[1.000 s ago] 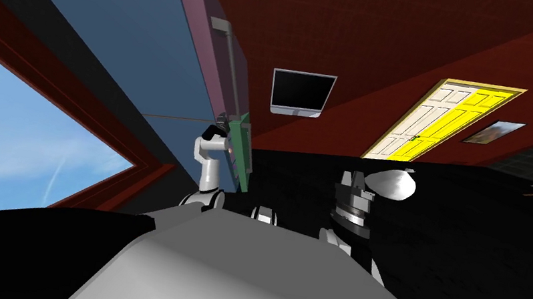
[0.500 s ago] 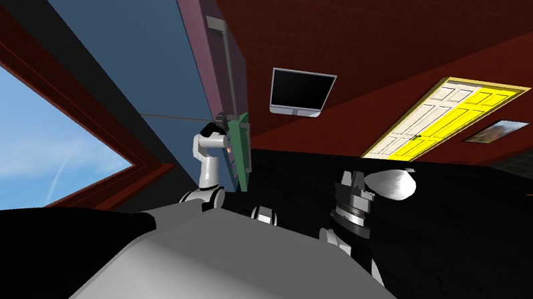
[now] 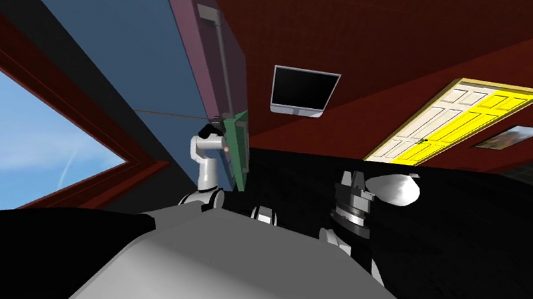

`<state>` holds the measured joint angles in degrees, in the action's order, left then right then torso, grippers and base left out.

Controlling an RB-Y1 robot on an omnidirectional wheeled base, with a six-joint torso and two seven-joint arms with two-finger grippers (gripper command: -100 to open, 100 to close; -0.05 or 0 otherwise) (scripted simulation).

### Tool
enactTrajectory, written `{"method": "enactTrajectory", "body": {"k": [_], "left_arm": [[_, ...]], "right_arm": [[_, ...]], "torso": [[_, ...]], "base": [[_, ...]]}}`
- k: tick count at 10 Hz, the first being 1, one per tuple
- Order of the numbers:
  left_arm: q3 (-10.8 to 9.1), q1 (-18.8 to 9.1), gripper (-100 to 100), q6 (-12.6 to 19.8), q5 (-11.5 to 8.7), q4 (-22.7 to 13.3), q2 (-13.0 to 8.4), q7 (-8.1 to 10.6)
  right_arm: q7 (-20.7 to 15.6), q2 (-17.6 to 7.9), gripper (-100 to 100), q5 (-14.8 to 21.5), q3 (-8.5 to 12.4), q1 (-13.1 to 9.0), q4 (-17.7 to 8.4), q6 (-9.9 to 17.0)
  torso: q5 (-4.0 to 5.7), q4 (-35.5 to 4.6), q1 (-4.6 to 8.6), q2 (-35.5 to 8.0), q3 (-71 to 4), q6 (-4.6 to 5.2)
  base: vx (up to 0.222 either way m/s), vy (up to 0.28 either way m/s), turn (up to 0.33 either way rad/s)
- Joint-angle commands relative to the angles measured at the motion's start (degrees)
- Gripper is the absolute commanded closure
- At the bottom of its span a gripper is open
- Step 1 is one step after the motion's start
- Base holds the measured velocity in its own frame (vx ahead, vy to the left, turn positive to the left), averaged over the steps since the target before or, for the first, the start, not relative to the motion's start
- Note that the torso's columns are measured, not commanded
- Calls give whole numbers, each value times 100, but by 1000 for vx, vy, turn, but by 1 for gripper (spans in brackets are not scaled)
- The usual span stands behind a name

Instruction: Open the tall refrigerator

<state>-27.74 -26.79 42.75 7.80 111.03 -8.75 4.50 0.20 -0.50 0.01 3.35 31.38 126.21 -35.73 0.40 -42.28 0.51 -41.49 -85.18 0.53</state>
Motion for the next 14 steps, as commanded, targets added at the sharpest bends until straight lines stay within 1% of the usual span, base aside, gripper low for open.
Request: {"method": "enactTrajectory", "body": {"k": [1, 2, 3, 4, 5, 6, 7, 8, 10, 11, 12, 13, 14], "left_arm": [[-139, -42, 100, 65, 165, 186, -5, 10], [-139, -42, 100, 65, 165, 186, -5, 10], [-245, -22, 100, 110, 283, 281, 9, 17], [-352, -3, 100, 155, 400, 377, 23, 24], [-352, -3, 100, 155, 400, 377, 23, 24], [-459, 16, 100, 200, 518, 472, 37, 31], [-565, 35, 100, 245, 635, 568, 51, 38], [-565, 35, 100, 245, 635, 568, 51, 38], [-778, 74, 100, 335, 870, 759, 78, 52], [-778, 74, 100, 335, 870, 759, 78, 52], [-885, 93, 100, 380, 988, 854, 92, 59], [-842, 119, 100, 409, 924, 776, 105, 53], [-836, -41, -100, 590, 913, 761, 90, 89]], "right_arm": [[0, 0, 0, 0, 0, 0, 0, 0], [0, 0, 0, 0, 0, 1, 0, 0], [0, 0, 0, 0, 0, 0, 0, 0], [0, 0, 0, 0, 0, 1, 0, 0], [0, 0, 0, 0, 0, 2, 0, 0], [0, 0, 0, 0, 0, 0, 1, 0], [0, 0, 0, 0, 0, 0, 0, 0], [0, 0, 0, 0, 0, 1, 0, 0], [0, 0, 0, 0, 0, 1, 1, 0], [0, 0, 0, 0, 0, 2, 1, 0], [0, 0, 0, 0, 0, 1, 1, 0], [0, 0, 0, 0, 0, 1, 1, 0], [0, -2, 0, 0, 1, 0, 1, 0]], "torso": [[5, -5, -17, 12, -11, 9], [10, -9, -20, 30, -24, 8], [10, -14, -46, 25, -27, 15], [8, -13, -39, 31, -26, 6], [17, -16, -41, 49, -39, 4], [3, -3, -64, 49, -44, 17], [0, -6, -60, 32, -30, 8], [6, -14, -51, 17, -18, -6], [10, -21, -61, 6, -12, -9], [8, -23, -67, 4, -11, -17], [3, -22, -68, -21, 5, -13], [-14, -13, -53, -48, 31, -33], [-43, -10, -95, -95, 67, -49]], "base": [[167, -258, 19], [112, -227, 39], [144, -258, 10], [237, -282, 53], [178, -264, 47], [125, -285, 11], [152, -315, 27], [180, -307, 33], [208, -291, 32], [166, -268, 32], [146, -277, -8], [75, -130, 6], [-20, 44, -28]]}}
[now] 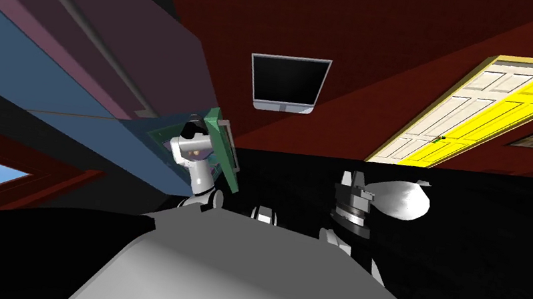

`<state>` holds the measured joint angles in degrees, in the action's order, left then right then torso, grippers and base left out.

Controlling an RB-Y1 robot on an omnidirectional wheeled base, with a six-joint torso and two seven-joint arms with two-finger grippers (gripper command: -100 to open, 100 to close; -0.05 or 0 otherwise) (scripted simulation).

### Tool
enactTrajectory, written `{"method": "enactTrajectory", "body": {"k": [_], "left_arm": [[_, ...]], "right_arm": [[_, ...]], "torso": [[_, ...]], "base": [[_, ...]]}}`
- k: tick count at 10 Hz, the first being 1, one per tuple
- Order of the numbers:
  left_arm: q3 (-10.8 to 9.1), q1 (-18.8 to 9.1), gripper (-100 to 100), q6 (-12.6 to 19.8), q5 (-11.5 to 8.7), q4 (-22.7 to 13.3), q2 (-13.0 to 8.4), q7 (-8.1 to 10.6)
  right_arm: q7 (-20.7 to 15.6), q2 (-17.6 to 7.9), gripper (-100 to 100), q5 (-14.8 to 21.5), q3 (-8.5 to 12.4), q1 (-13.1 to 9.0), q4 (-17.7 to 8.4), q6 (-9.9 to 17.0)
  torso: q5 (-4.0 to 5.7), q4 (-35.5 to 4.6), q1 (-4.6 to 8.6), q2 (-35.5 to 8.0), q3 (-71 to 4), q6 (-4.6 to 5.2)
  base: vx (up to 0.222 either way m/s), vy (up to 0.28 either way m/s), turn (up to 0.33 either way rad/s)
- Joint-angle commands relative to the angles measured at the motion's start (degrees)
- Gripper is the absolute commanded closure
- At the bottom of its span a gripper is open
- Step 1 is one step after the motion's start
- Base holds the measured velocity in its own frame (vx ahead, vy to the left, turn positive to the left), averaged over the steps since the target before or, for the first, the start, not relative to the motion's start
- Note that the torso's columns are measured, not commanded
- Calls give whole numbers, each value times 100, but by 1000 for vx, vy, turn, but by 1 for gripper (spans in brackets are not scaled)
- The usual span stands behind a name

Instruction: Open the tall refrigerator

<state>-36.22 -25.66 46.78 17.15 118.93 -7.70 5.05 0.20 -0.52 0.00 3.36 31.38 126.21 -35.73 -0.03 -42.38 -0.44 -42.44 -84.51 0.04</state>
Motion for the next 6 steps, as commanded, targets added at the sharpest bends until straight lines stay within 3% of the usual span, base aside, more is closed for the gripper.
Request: {"method": "enactTrajectory", "body": {"k": [1, 6], "left_arm": [[19, -268, -100, 325, -38, -48, -27, 59], [51, -737, -100, 894, -102, -122, -74, 161]], "right_arm": [[0, -2, 0, 0, 1, -2, -1, 1], [0, -2, 0, 0, 2, -2, -1, 1]], "torso": [[-19, -7, -38, -34, 25, -5], [10, 16, 69, 36, -19, -3]], "base": [[-93, 139, -38], [-97, 155, -23]]}}
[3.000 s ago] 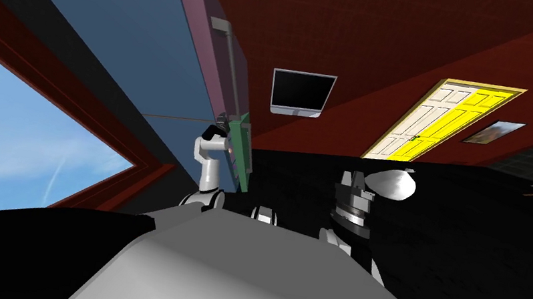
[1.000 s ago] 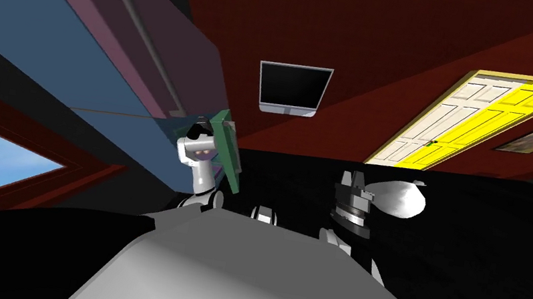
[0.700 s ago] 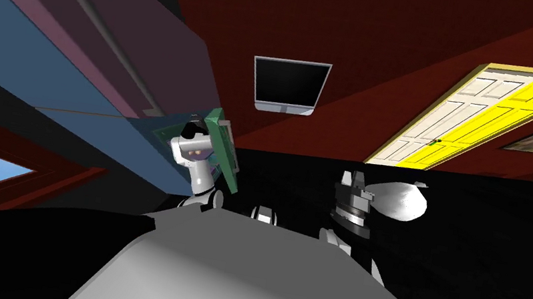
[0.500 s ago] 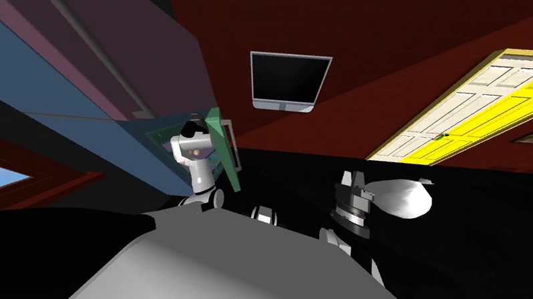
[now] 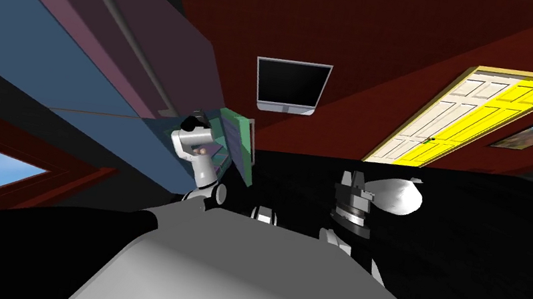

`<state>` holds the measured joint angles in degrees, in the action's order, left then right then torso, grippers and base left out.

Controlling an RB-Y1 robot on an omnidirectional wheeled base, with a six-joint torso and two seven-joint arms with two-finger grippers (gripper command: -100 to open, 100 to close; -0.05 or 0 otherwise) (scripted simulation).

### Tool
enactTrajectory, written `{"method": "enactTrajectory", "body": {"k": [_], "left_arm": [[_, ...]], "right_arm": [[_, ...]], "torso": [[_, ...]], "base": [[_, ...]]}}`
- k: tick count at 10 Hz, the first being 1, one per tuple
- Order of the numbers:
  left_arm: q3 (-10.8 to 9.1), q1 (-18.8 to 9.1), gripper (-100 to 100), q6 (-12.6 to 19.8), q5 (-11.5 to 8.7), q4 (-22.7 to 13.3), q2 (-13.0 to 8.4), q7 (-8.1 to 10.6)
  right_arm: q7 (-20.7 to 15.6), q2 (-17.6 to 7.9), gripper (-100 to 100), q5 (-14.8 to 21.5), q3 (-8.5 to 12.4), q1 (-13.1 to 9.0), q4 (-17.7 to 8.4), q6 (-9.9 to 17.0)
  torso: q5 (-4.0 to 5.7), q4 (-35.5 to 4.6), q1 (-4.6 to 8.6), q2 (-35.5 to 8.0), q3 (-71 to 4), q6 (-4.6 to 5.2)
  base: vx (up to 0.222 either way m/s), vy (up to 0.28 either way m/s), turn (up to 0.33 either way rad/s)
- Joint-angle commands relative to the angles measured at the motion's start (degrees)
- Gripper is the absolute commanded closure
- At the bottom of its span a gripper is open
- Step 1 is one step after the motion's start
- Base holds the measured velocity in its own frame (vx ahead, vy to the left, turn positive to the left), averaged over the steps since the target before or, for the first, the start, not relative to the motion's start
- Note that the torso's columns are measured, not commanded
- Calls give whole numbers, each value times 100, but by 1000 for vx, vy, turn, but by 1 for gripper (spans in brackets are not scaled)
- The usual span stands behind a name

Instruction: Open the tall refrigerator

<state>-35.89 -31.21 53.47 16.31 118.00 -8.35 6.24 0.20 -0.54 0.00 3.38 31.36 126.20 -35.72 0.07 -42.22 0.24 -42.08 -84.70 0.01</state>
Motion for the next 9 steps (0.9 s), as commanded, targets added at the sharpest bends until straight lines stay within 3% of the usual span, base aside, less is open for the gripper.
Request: {"method": "enactTrajectory", "body": {"k": [1, 9], "left_arm": [[24, -246, -100, 303, -28, -43, -16, 57], [84, -958, -100, 1162, -132, -196, -86, 212]], "right_arm": [[0, 0, 0, 0, 0, 0, 0, 0], [0, 0, 0, 0, 0, 0, 0, 0]], "torso": [[-3, -2, -12, -5, 3, 0], [-6, -8, -21, -25, 16, -1]], "base": [[-71, 124, -29], [-83, 117, -23]]}}
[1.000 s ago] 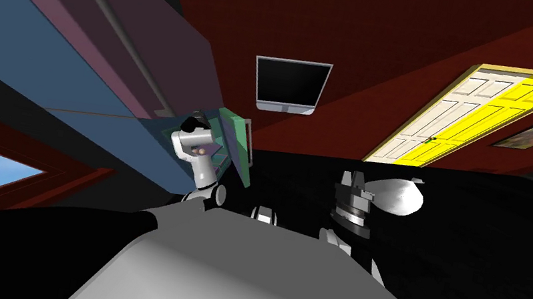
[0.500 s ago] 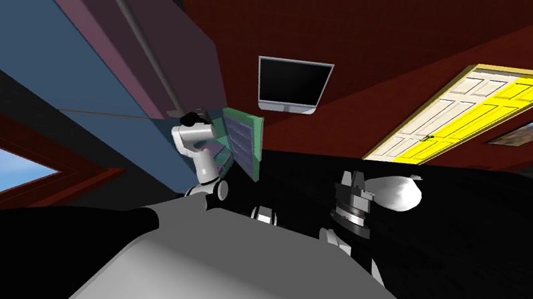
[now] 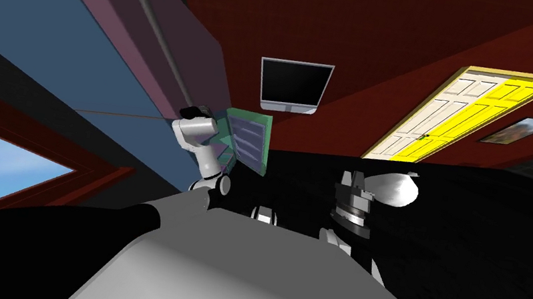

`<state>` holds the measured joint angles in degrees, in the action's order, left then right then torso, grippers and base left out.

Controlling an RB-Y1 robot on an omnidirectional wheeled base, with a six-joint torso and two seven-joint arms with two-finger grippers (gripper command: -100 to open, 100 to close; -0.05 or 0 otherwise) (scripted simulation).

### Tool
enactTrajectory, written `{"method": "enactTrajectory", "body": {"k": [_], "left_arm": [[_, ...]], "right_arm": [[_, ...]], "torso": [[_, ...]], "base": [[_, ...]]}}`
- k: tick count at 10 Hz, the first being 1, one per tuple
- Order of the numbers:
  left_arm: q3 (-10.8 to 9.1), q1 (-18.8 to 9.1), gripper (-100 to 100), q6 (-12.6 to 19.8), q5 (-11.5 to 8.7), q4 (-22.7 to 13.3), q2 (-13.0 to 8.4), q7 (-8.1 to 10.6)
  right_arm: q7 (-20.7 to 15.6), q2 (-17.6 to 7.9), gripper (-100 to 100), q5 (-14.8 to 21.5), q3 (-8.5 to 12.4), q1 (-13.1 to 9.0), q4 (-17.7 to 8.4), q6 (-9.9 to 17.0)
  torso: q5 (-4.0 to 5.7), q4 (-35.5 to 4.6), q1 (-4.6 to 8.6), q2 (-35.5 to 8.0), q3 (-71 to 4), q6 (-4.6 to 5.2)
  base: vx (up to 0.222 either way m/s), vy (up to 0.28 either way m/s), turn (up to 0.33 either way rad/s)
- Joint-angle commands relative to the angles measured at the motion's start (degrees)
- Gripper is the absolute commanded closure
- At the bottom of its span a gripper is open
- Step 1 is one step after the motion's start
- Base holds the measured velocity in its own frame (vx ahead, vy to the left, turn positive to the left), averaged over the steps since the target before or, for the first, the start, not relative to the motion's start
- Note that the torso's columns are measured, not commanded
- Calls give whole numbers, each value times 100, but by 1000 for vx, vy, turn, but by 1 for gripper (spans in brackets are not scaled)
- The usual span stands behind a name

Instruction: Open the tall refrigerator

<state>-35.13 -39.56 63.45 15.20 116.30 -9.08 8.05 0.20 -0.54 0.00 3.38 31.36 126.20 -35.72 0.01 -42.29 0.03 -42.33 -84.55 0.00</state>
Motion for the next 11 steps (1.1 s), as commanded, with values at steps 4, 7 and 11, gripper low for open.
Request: {"method": "enactTrajectory", "body": {"k": [4, 7, 11], "left_arm": [[46, -534, -100, 657, -84, -126, -53, 121], [74, -806, -100, 983, -127, -200, -79, 180], [75, -939, -100, 1126, -126, -246, -96, 220]], "right_arm": [[0, 0, 0, 0, 0, 1, 0, 0], [0, 0, 0, 0, 0, 1, 0, 0], [0, 1, 0, 0, 0, 1, 0, 0]], "torso": [[1, 3, 6, 14, -7, 0], [-2, 1, -4, 7, -3, -1], [4, 7, 17, 25, -14, 0]], "base": [[-82, 131, -24], [-91, 135, -24], [-33, 96, -15]]}}
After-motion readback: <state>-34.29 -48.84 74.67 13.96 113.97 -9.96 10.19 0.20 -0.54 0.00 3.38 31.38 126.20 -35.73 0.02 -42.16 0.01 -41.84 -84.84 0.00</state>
